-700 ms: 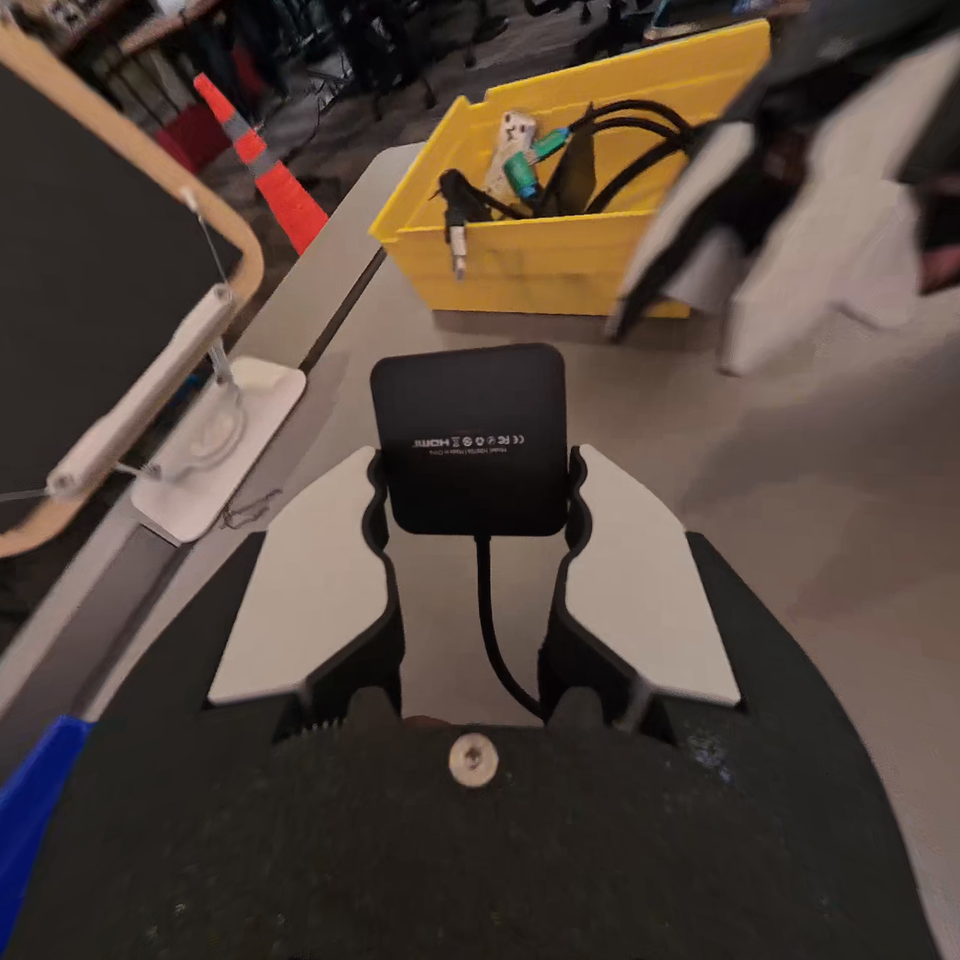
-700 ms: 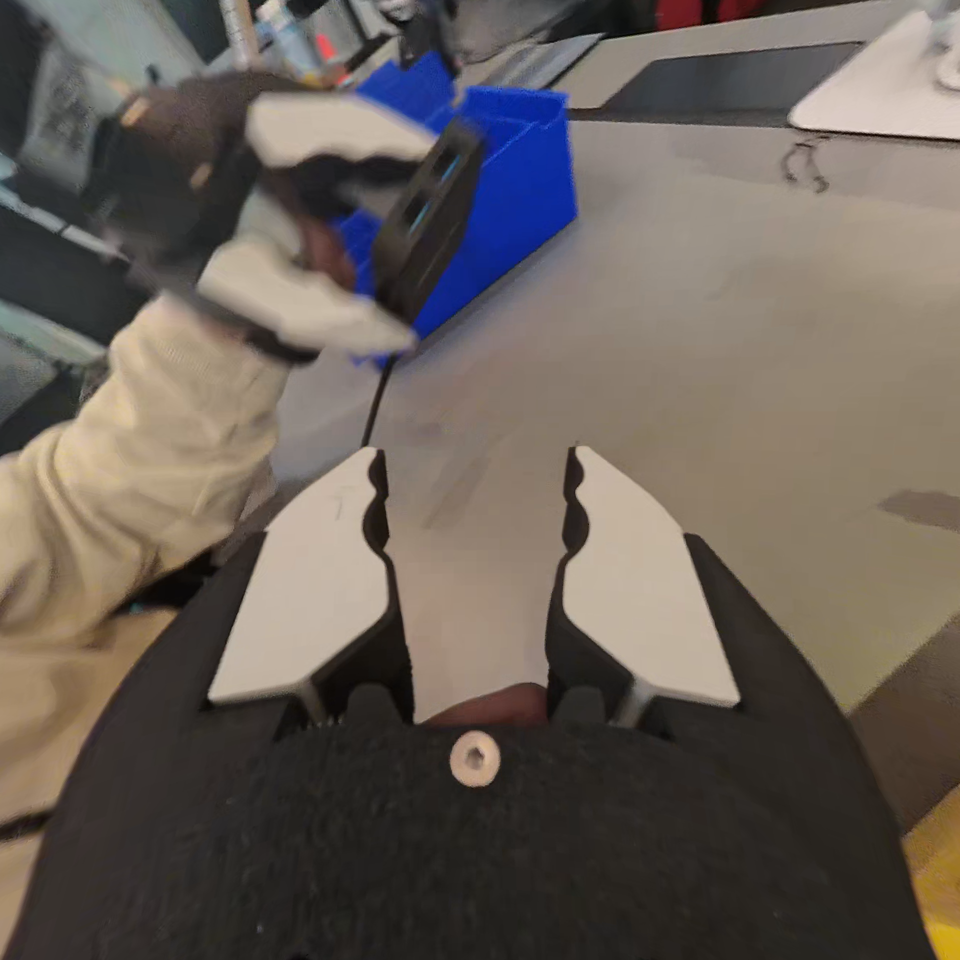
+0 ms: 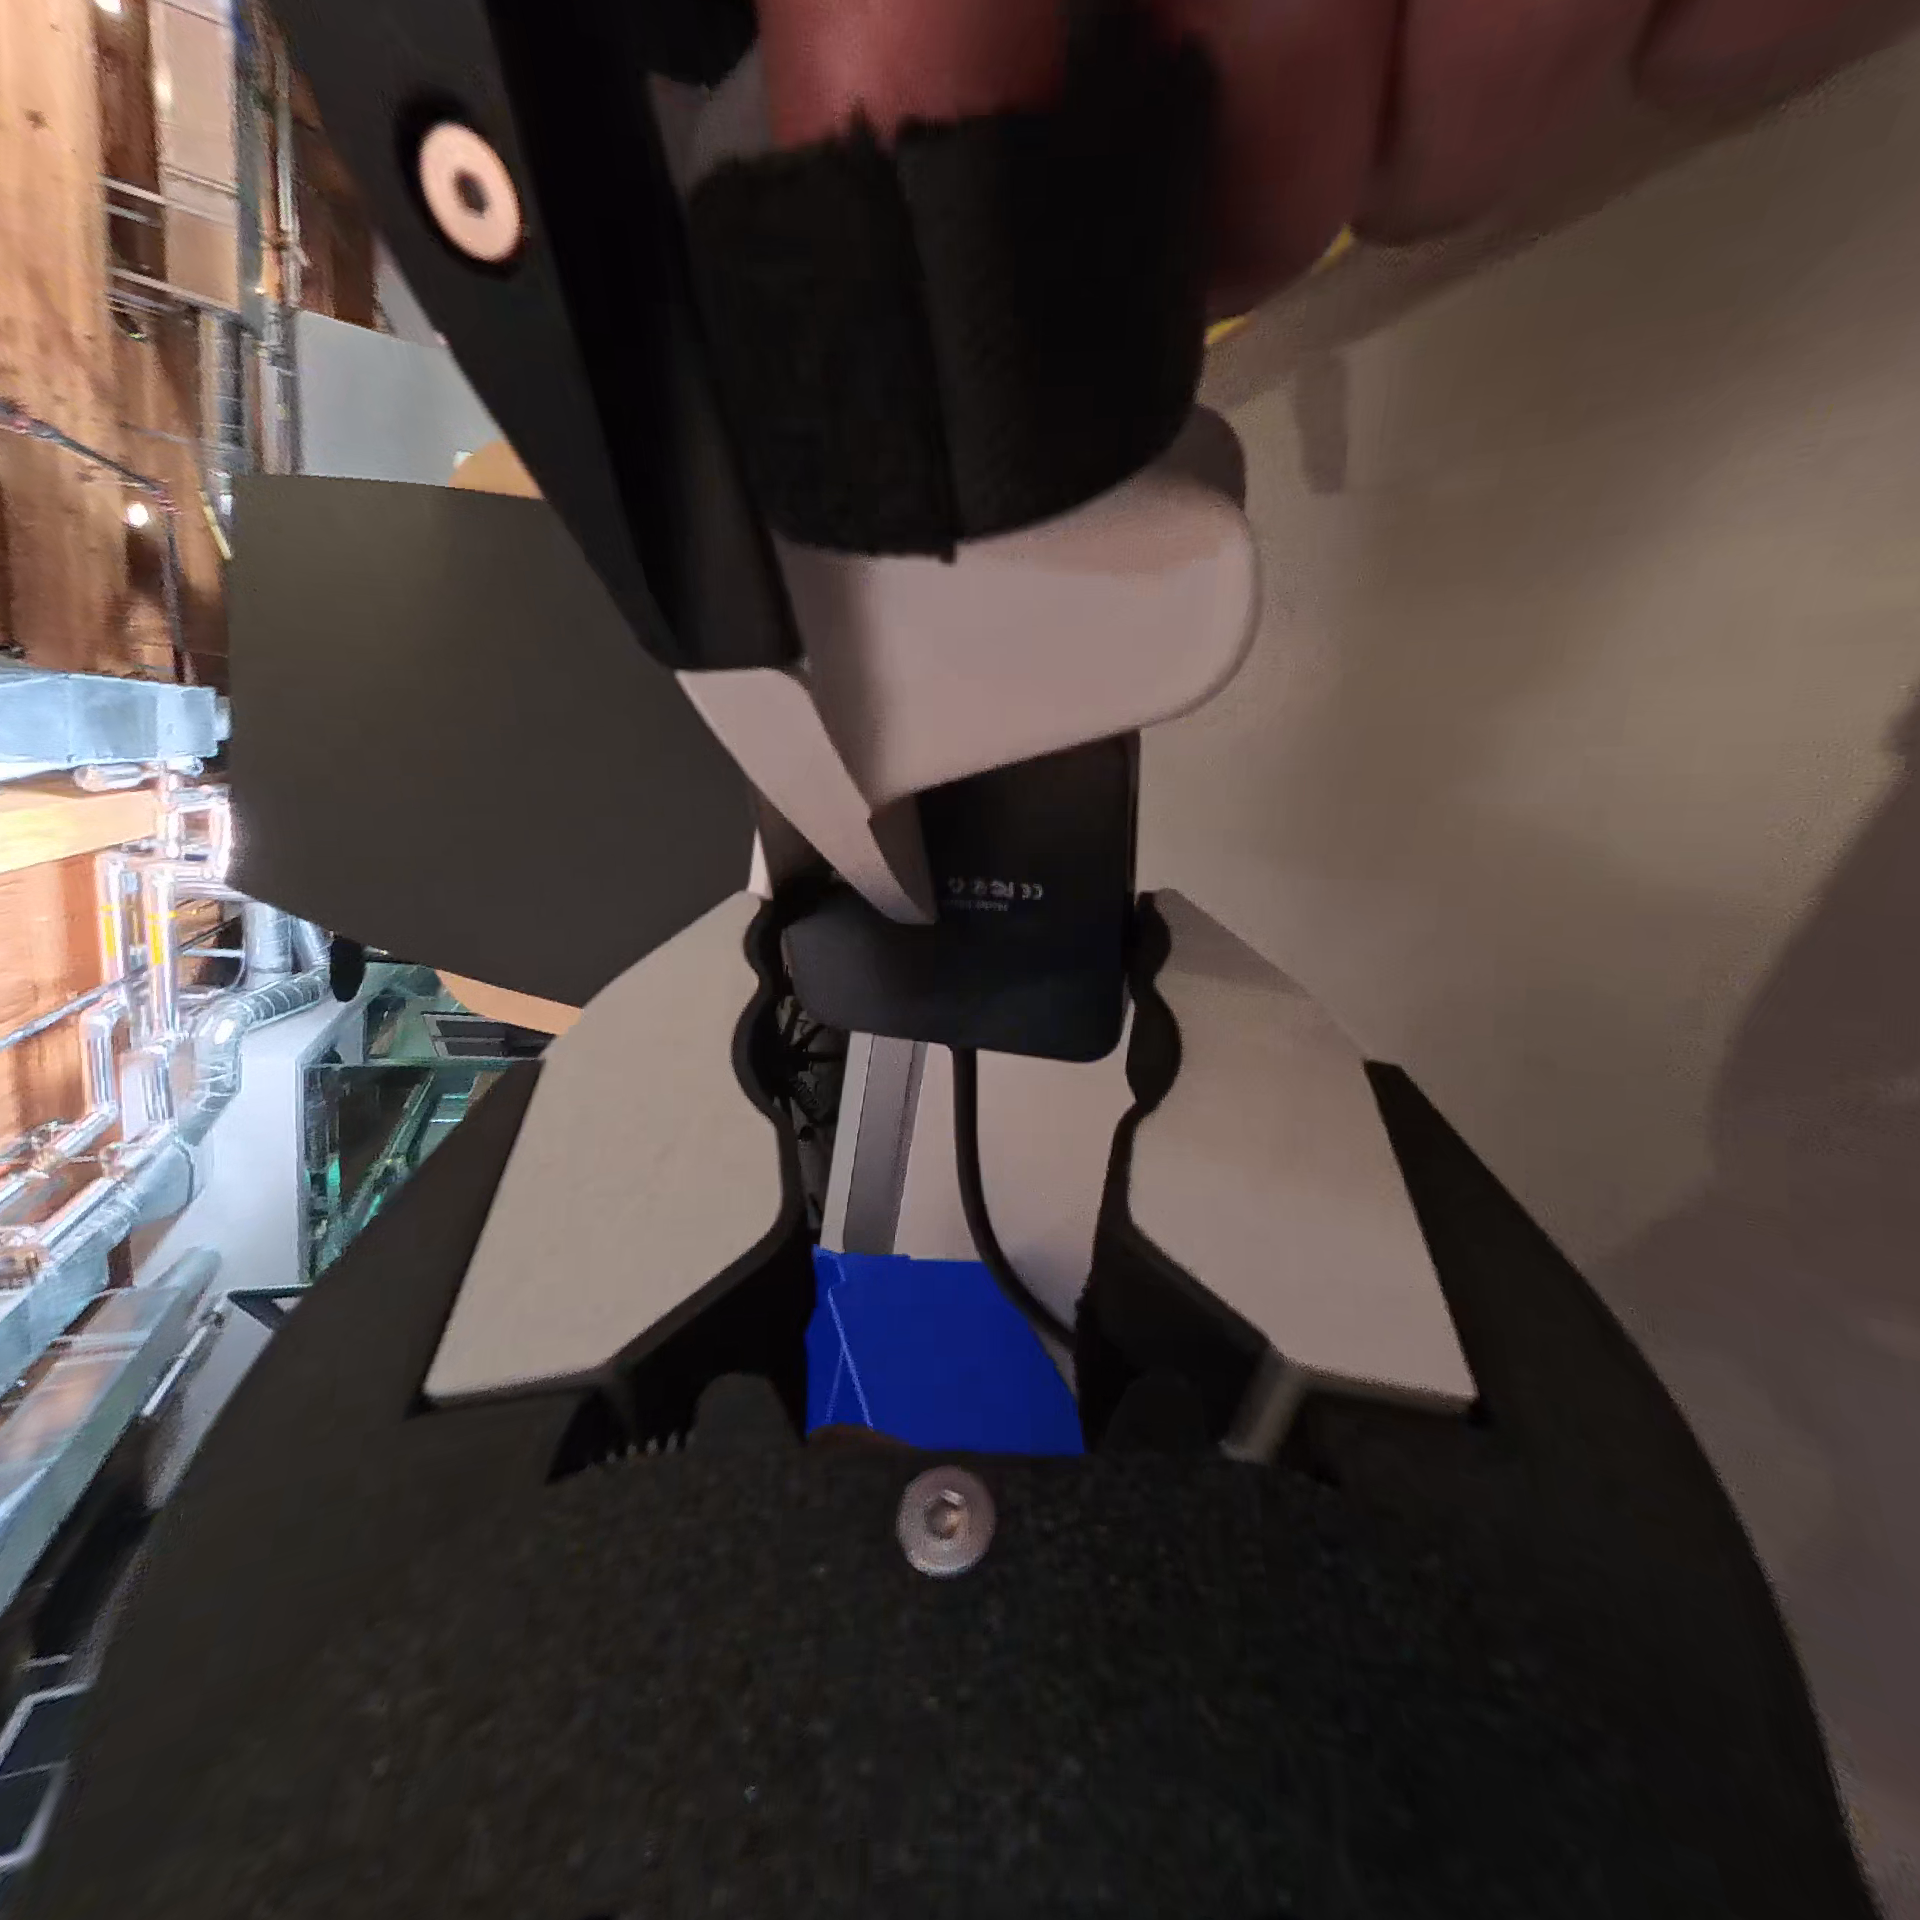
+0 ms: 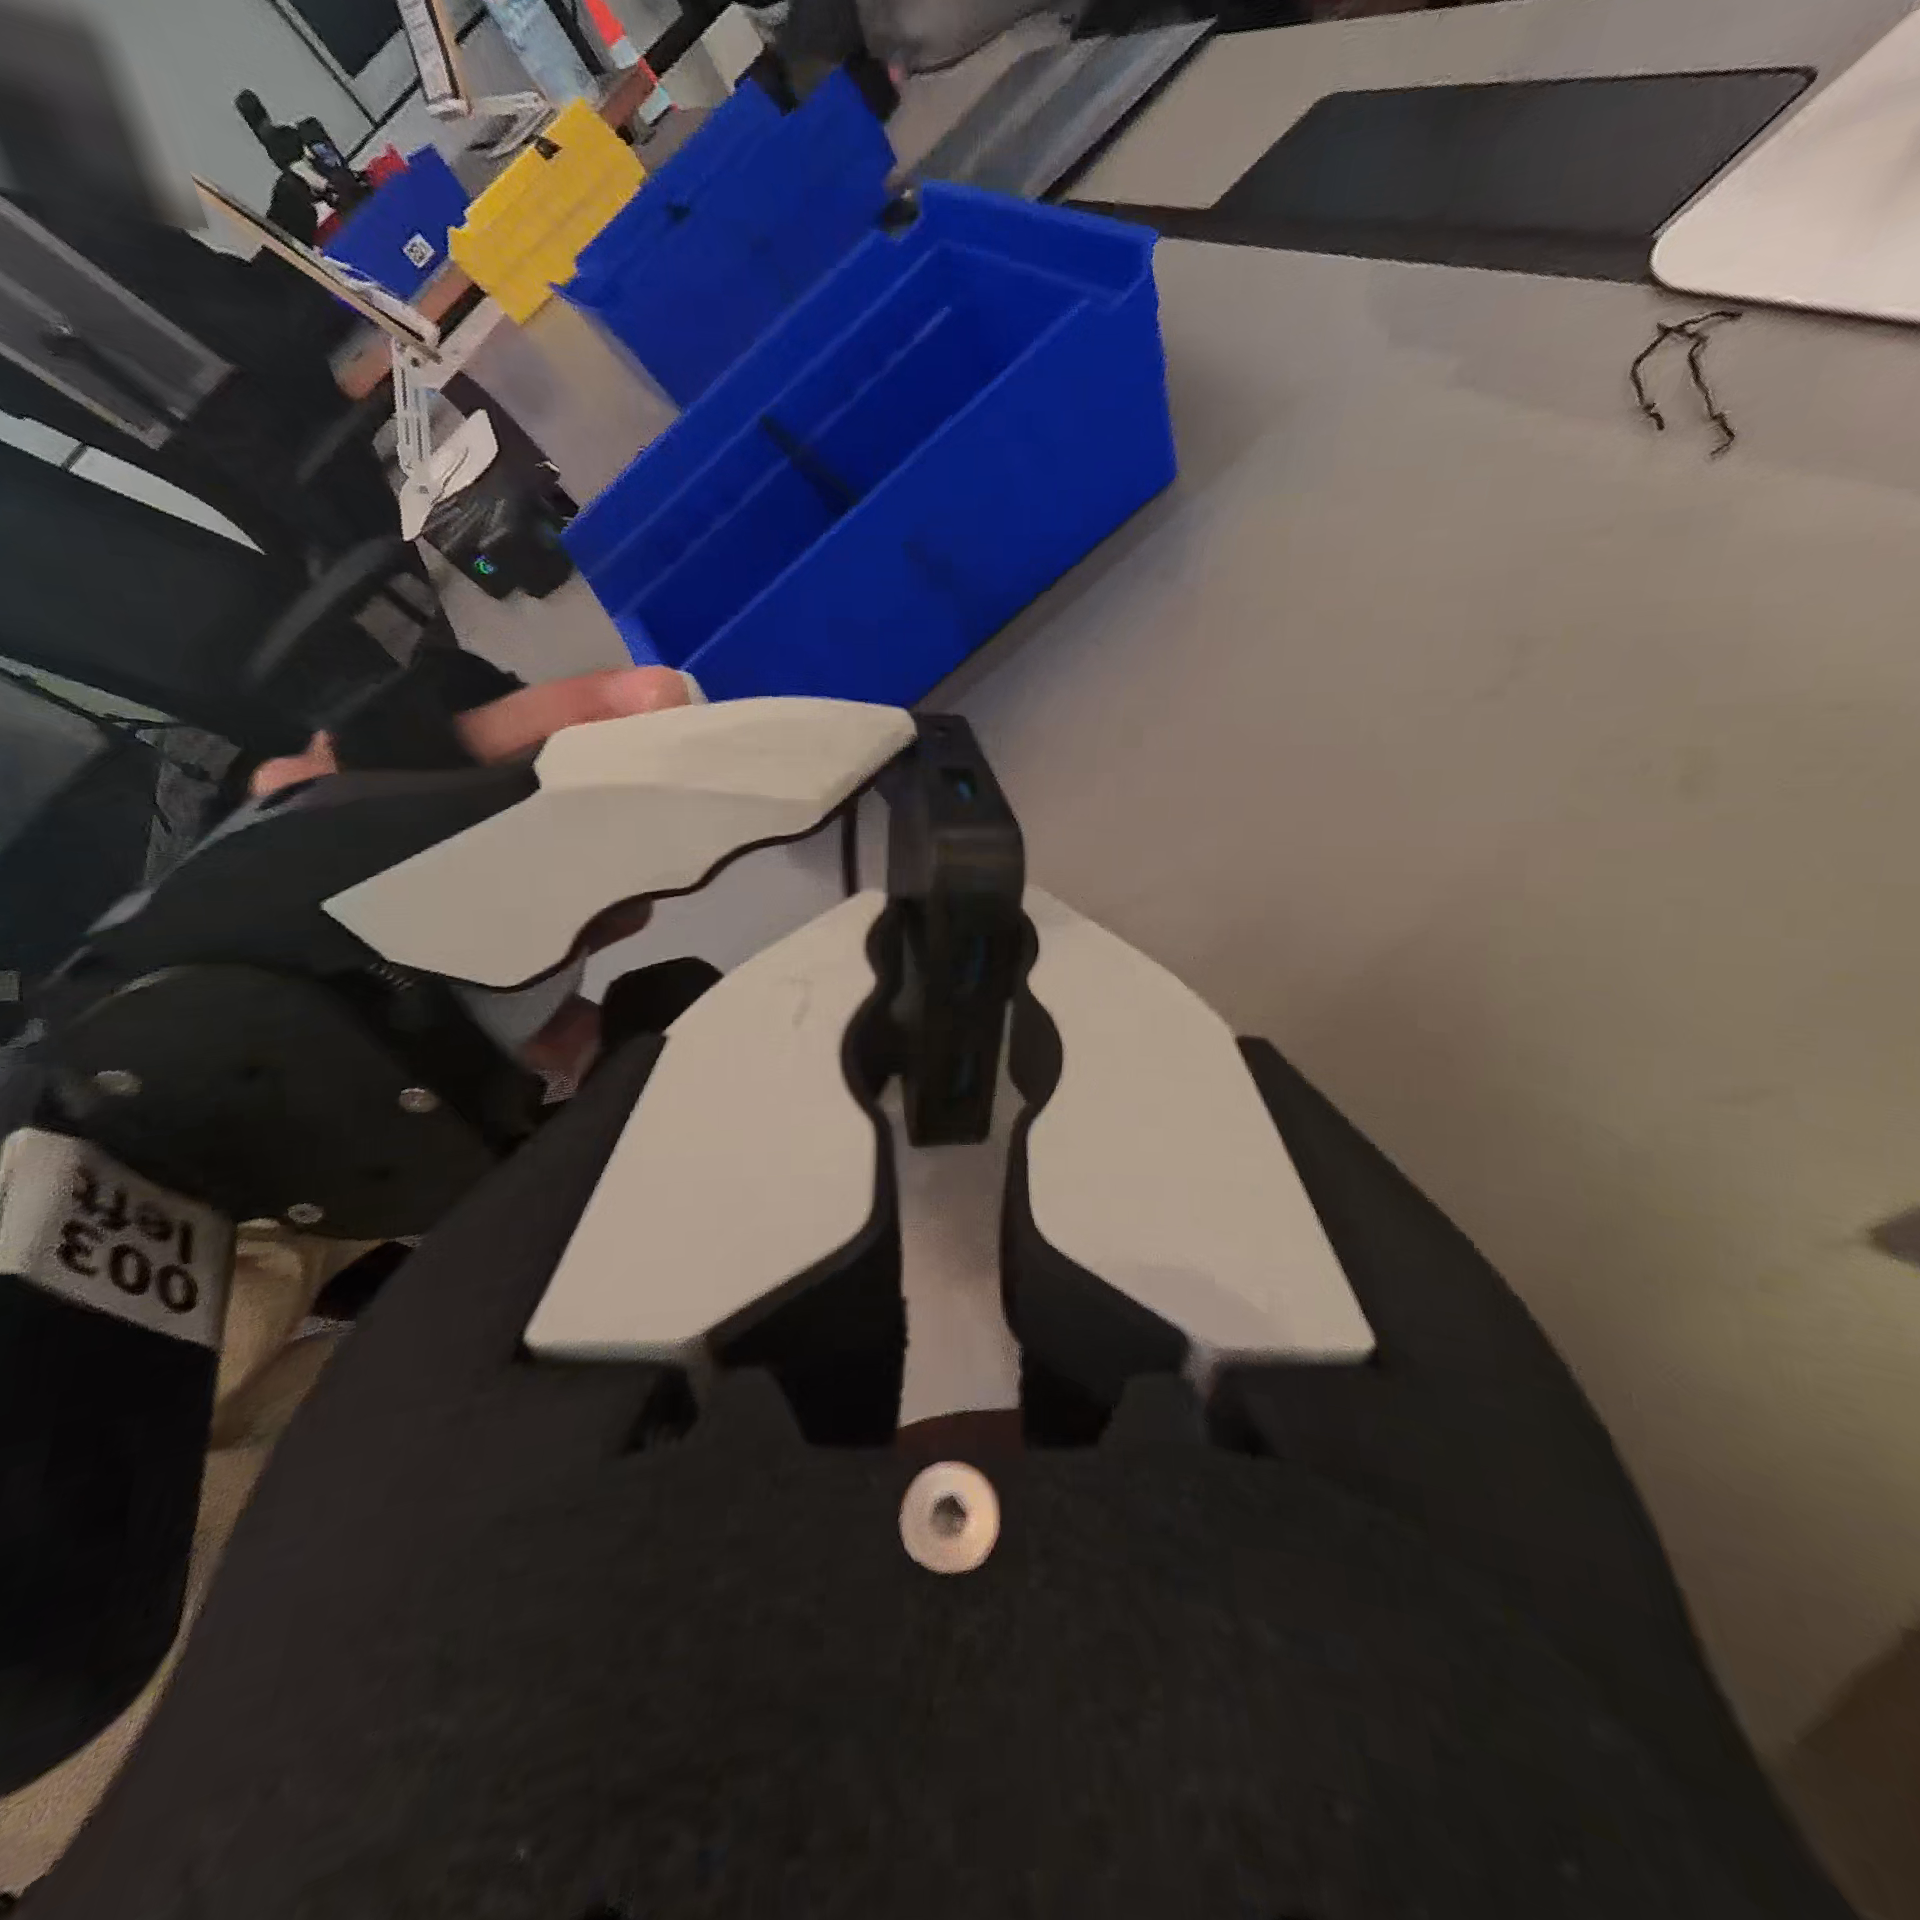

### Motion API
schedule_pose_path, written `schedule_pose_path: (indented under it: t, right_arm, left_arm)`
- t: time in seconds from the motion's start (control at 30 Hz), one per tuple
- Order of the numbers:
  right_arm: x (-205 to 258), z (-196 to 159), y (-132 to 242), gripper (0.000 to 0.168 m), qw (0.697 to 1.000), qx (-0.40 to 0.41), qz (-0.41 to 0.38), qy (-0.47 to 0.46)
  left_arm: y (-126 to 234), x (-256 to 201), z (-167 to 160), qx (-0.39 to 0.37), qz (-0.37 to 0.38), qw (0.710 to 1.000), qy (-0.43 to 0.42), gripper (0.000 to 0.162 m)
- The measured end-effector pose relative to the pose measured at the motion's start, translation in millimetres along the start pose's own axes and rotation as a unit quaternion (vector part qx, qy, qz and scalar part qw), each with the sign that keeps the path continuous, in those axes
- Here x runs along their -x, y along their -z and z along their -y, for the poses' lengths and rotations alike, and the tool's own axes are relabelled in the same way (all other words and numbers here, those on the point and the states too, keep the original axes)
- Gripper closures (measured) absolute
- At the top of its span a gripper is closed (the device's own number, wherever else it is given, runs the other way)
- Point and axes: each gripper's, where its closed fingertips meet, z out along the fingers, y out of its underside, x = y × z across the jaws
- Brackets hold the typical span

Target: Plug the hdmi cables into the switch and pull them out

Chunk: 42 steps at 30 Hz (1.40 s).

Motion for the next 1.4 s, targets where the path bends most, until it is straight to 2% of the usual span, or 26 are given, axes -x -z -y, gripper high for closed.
schedule_pose_path:
  t: [0.07, 0.13, 0.2, 0.3, 0.37, 0.43, 0.53, 0.63, 0.73, 0.87, 1.0, 1.1, 1.13, 1.27, 1.33, 1.4]
  right_arm:
    - [1.9, 1.4, 4.0, 0.154, 1.000, -0.002, -0.002, 0.013]
    - [-3.5, 1.1, 10.5, 0.154, 0.999, 0.000, -0.029, 0.041]
    - [-12.3, 3.4, 27.7, 0.154, 0.995, 0.003, -0.061, 0.075]
    - [-28.3, 29.9, 82.0, 0.154, 0.987, -0.036, -0.106, 0.111]
    - [-49.1, 61.6, 135.9, 0.154, 0.977, -0.085, -0.157, 0.117]
    - [-80.8, 90.4, 194.0, 0.154, 0.960, -0.115, -0.228, 0.117]
    - [-127.8, 117.4, 260.8, 0.155, 0.943, -0.114, -0.298, 0.094]
    - [-172.6, 132.1, 289.5, 0.155, 0.938, -0.098, -0.327, 0.055]
    - [-222.8, 125.5, 281.3, 0.155, 0.938, -0.049, -0.343, 0.008]
    - [-286.9, 86.6, 230.7, 0.154, 0.940, 0.039, -0.335, -0.049]
    - [-339.2, 28.2, 186.2, 0.154, 0.914, 0.177, -0.362, -0.047]
    - [-366.6, -12.1, 173.1, 0.155, 0.867, 0.300, -0.397, -0.009]
    - [-371.7, -16.9, 170.4, 0.155, 0.860, 0.316, -0.401, -0.001]
    - [-372.9, -13.6, 169.2, 0.152, 0.867, 0.300, -0.396, -0.034]
    - [-372.7, -9.4, 180.9, 0.138, 0.864, 0.291, -0.411, -0.025]
    - [-364.4, -0.5, 192.9, 0.127, 0.873, 0.260, -0.413, -0.025]
  left_arm:
    - [2.5, -1.5, 2.2, -0.010, -0.008, 0.999, 0.052, 0.099]
    - [12.2, -4.4, 4.0, -0.035, -0.023, 0.992, 0.119, 0.109]
    - [29.0, -8.0, 2.1, -0.071, -0.045, 0.969, 0.233, 0.118]
    - [54.3, -33.4, -15.7, -0.092, -0.116, 0.896, 0.419, 0.110]
    - [72.8, -54.4, -33.6, -0.102, -0.158, 0.826, 0.531, 0.110]
    - [90.6, -70.5, -54.3, -0.102, -0.182, 0.766, 0.607, 0.110]
    - [111.5, -63.7, -77.8, -0.108, -0.169, 0.723, 0.661, 0.111]
    - [121.3, -48.8, -94.4, -0.126, -0.138, 0.697, 0.692, 0.117]
    - [118.9, -47.3, -104.3, -0.119, -0.130, 0.686, 0.706, 0.116]
    - [117.6, -53.2, -105.6, -0.105, -0.137, 0.690, 0.703, 0.115]
    - [118.1, -55.1, -105.4, -0.099, -0.132, 0.704, 0.691, 0.115]
    - [115.8, -59.6, -104.6, -0.093, -0.141, 0.706, 0.687, 0.115]
    - [114.8, -61.2, -104.8, -0.089, -0.143, 0.709, 0.685, 0.115]
    - [111.8, -67.2, -108.5, -0.070, -0.142, 0.722, 0.673, 0.110]
    - [112.1, -67.6, -110.8, -0.067, -0.138, 0.725, 0.671, 0.109]
    - [113.9, -63.6, -115.4, -0.067, -0.124, 0.728, 0.671, 0.106]
